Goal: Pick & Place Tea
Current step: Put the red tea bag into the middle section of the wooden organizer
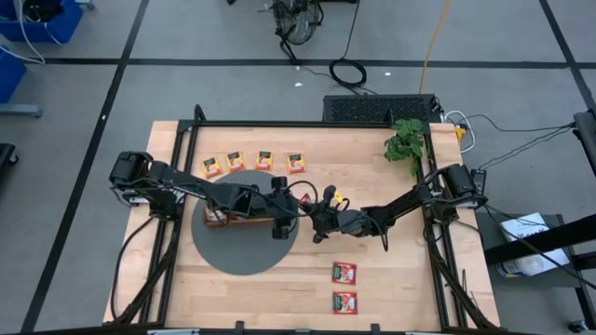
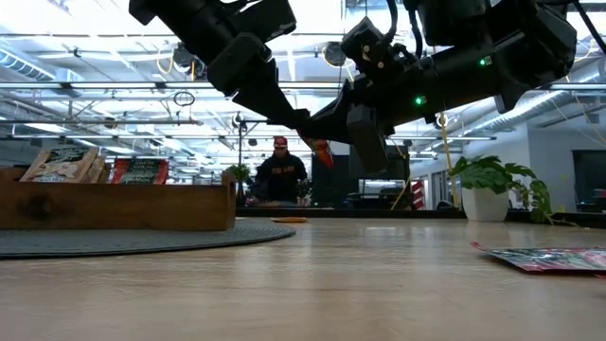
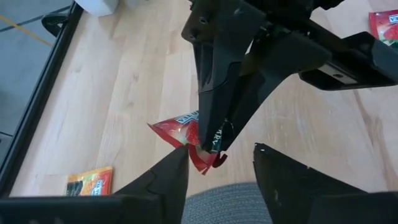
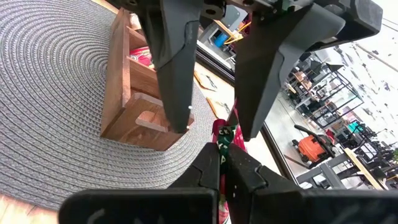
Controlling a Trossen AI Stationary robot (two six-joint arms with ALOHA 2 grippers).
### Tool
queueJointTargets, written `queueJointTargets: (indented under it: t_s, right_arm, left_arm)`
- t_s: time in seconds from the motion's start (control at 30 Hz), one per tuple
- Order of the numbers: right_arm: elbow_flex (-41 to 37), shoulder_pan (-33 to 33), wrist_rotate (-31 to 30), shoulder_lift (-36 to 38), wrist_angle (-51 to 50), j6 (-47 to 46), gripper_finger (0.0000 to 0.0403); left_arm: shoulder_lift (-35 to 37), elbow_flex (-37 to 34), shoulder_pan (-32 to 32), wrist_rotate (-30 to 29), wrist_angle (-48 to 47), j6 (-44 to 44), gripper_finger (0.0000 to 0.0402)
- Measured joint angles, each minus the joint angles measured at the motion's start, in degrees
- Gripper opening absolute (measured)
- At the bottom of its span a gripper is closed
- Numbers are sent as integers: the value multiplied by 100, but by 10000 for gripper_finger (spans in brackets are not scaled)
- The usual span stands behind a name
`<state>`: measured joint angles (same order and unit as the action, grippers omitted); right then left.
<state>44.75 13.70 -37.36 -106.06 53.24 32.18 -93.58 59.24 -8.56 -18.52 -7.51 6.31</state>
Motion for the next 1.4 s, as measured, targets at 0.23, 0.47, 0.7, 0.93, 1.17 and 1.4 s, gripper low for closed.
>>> queueJointTargets:
  t_s: [0.23,0.47,0.7,0.93,1.17,1.4]
  right_arm:
    - [-2,2,4,-4,-7,0,0]
    - [-2,-1,-26,-4,6,-5,0]
    - [-2,-3,-4,-4,16,-4,0]
    - [0,30,-9,-4,98,-11,18]
    - [-4,112,-28,-4,164,-38,28]
    - [-4,141,-47,-4,179,-19,29]
  left_arm:
    - [0,0,7,-4,26,-3,106]
    - [-4,0,81,4,177,-10,58]
    - [-4,-2,89,-13,133,83,7]
    - [162,0,-96,-548,-269,525,3]
    - [845,3,-296,-1176,-1539,58,2]
    - [1380,8,-739,-26,-3866,321,1]
